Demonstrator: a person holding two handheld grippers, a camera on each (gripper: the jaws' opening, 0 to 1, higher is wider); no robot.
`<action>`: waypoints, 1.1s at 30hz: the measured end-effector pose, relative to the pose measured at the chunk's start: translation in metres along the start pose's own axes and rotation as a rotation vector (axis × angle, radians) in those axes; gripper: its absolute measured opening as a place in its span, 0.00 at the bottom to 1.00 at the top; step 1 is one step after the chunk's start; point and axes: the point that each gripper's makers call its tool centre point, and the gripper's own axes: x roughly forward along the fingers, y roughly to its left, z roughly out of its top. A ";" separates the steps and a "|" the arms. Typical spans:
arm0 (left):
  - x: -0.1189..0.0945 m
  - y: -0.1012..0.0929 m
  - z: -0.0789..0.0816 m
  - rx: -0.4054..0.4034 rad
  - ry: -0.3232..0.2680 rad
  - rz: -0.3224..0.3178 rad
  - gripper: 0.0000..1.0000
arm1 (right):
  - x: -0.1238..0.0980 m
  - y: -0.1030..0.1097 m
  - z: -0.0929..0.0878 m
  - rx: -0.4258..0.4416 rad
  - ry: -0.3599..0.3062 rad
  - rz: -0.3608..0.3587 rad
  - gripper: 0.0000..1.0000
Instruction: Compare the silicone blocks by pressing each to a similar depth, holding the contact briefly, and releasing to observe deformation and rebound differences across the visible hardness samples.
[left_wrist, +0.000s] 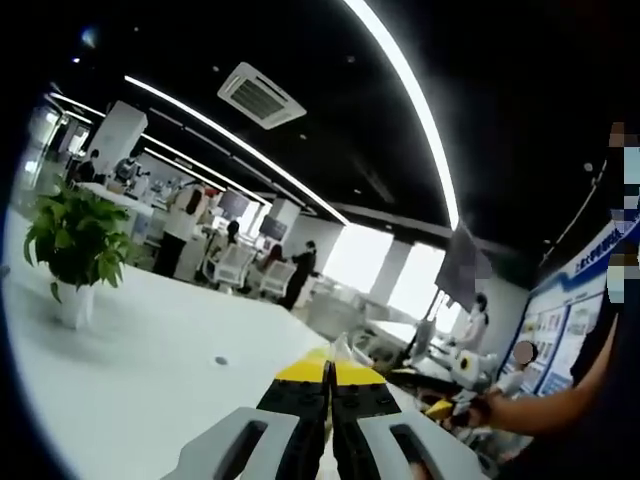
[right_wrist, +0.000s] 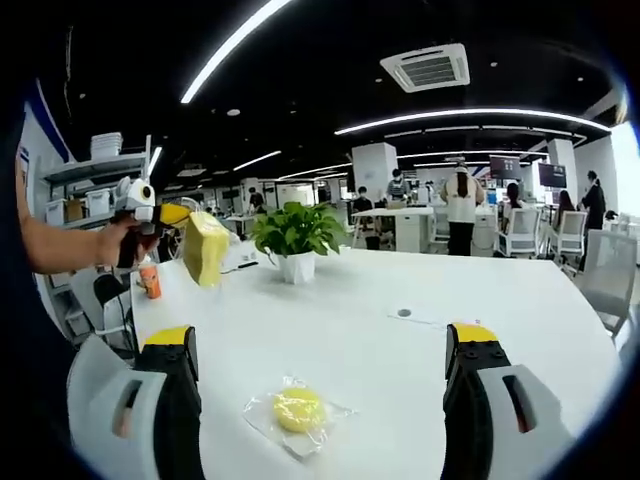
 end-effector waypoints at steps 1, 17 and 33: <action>-0.001 0.002 -0.002 0.001 0.002 0.008 0.00 | -0.002 -0.001 -0.005 -0.003 0.007 -0.008 0.96; -0.013 0.035 -0.034 -0.162 -0.021 0.064 0.00 | -0.021 -0.004 -0.062 0.005 0.097 -0.067 0.96; -0.011 0.045 -0.057 -0.230 -0.002 0.090 0.00 | -0.028 0.001 -0.074 0.035 0.118 -0.081 0.96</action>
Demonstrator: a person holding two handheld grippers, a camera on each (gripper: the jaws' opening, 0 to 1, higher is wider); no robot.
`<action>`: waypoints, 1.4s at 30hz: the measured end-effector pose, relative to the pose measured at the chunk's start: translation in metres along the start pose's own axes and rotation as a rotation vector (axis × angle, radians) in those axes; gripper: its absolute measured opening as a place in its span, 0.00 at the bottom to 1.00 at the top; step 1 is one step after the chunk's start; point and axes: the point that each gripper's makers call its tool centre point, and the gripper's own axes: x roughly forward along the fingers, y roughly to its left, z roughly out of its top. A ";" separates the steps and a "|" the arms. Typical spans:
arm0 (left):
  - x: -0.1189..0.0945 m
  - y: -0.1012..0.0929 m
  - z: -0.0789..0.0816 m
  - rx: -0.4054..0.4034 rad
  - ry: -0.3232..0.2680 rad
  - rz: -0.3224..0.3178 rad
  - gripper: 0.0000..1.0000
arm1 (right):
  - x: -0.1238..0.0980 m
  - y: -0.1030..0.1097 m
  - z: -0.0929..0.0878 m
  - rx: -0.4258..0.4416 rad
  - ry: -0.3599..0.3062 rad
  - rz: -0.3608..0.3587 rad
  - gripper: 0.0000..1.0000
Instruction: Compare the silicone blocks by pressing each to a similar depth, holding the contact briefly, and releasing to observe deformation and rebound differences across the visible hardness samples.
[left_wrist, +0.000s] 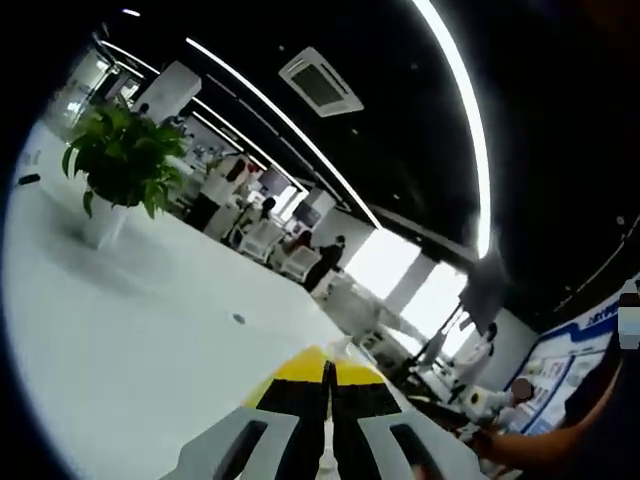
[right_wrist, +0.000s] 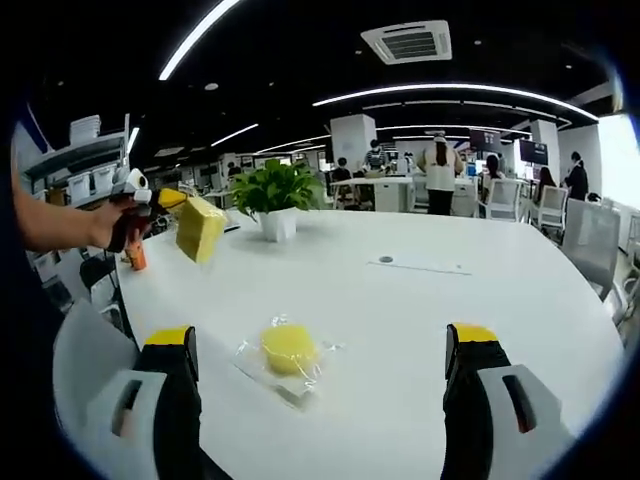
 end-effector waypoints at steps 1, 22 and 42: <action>0.000 0.000 -0.001 -0.005 -0.001 0.001 0.00 | 0.000 0.000 -0.001 0.001 0.002 0.000 0.96; 0.001 0.053 -0.040 -0.136 0.031 0.076 0.00 | -0.004 -0.003 -0.019 0.038 0.024 -0.043 0.96; -0.009 0.137 -0.071 -0.254 0.101 0.219 0.00 | 0.003 -0.004 -0.027 0.069 0.046 -0.056 0.96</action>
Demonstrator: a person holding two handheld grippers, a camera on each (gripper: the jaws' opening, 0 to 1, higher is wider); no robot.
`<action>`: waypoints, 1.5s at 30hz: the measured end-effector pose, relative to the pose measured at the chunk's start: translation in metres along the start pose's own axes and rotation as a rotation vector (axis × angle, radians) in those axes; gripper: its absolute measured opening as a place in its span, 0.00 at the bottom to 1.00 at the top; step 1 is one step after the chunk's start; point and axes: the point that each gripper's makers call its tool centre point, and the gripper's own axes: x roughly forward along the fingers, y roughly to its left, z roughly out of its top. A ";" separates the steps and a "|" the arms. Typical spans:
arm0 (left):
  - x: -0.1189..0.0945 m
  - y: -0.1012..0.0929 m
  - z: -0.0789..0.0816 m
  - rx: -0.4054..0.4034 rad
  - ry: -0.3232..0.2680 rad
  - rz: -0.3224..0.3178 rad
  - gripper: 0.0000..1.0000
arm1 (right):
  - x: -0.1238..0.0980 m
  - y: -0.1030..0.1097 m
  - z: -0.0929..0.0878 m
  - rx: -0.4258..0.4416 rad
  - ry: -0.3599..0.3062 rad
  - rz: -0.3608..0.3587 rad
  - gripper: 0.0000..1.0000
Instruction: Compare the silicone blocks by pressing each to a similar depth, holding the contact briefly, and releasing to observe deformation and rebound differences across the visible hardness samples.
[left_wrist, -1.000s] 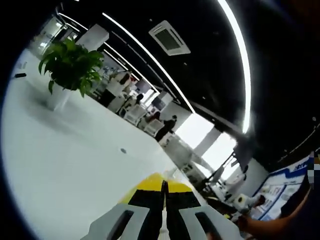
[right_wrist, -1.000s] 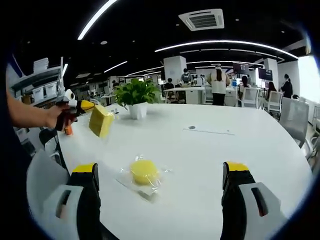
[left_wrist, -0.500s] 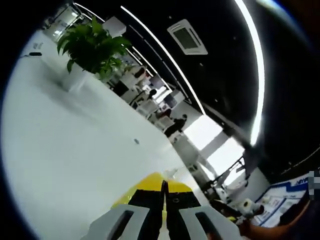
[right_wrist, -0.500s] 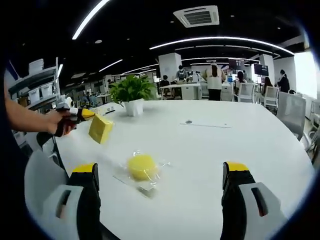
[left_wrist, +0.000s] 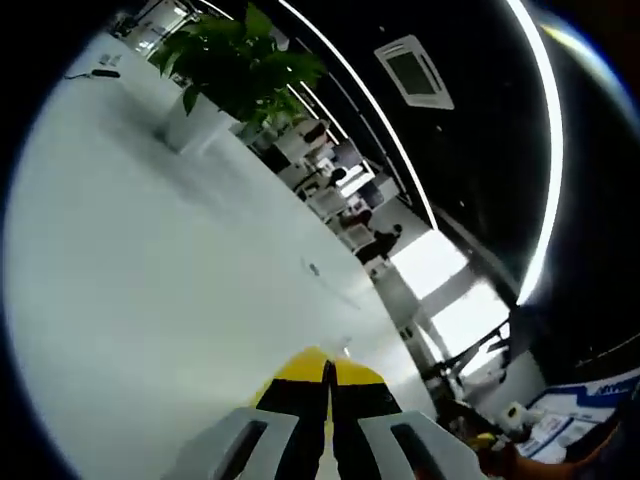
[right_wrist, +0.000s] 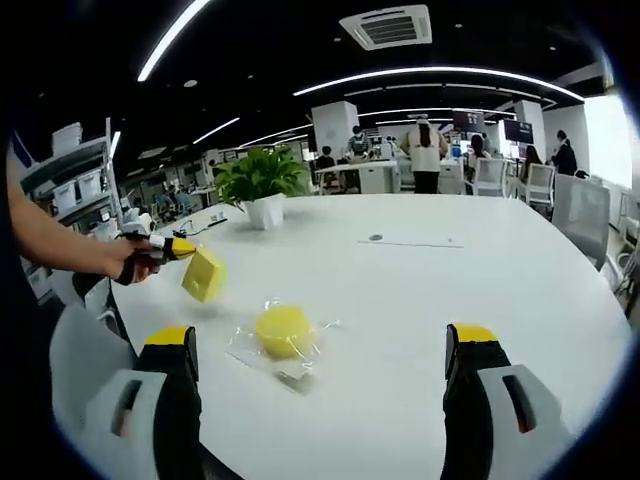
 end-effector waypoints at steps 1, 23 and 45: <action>0.001 0.006 -0.001 0.015 0.010 0.019 0.00 | 0.000 0.001 -0.001 0.000 0.002 0.001 0.96; 0.017 0.051 -0.025 0.327 0.161 0.141 0.00 | -0.002 0.001 -0.009 0.026 0.021 -0.011 0.96; 0.025 0.072 -0.036 0.418 0.229 0.243 0.08 | 0.002 0.002 -0.016 0.030 0.043 0.001 0.96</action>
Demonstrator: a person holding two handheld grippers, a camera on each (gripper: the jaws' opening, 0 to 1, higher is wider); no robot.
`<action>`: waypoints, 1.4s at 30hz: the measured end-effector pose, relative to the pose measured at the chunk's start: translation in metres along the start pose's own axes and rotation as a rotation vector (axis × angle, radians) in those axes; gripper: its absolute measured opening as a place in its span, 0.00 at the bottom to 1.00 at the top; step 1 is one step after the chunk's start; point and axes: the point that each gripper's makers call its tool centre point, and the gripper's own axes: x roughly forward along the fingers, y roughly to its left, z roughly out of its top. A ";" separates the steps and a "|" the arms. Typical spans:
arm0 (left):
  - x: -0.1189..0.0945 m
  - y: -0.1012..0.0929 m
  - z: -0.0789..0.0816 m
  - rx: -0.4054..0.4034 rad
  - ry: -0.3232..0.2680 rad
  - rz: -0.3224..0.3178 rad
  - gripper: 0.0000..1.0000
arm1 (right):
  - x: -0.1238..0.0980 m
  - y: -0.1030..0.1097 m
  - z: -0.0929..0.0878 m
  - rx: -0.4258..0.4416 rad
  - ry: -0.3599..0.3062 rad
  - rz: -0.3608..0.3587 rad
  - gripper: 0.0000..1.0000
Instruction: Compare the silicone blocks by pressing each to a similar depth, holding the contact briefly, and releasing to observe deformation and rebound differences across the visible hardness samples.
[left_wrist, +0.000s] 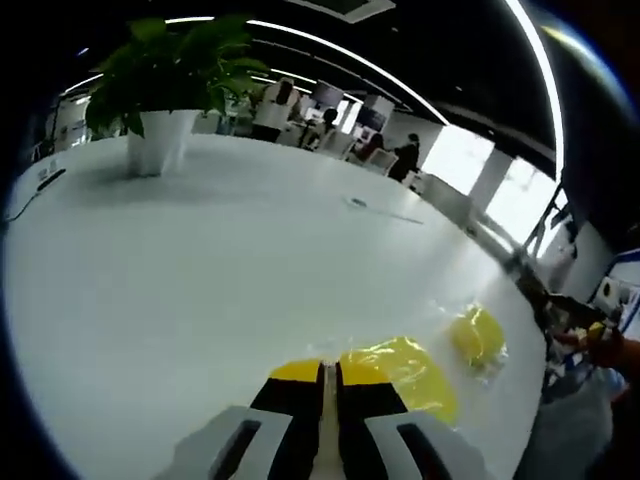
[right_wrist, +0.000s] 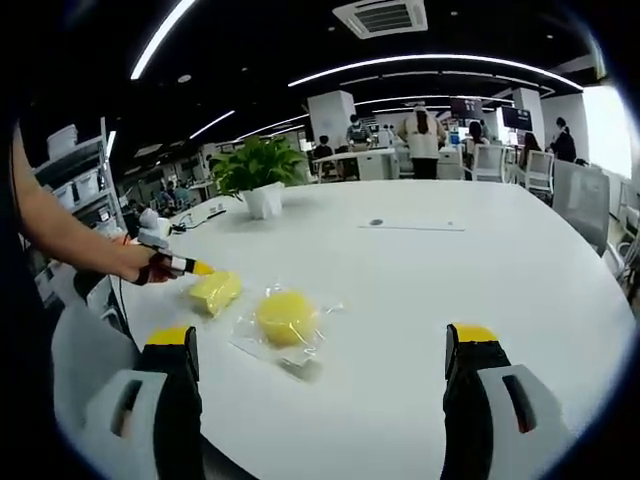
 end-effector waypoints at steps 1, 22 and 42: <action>-0.002 0.001 0.001 -0.018 -0.008 -0.004 0.13 | 0.000 -0.001 0.000 0.003 0.000 -0.001 0.96; -0.086 -0.009 0.041 0.211 -0.173 -0.035 1.00 | 0.006 -0.011 0.010 -0.037 0.002 0.023 0.96; -0.183 -0.040 0.026 0.251 -0.273 -0.024 1.00 | 0.007 -0.007 0.002 -0.032 0.035 0.066 0.96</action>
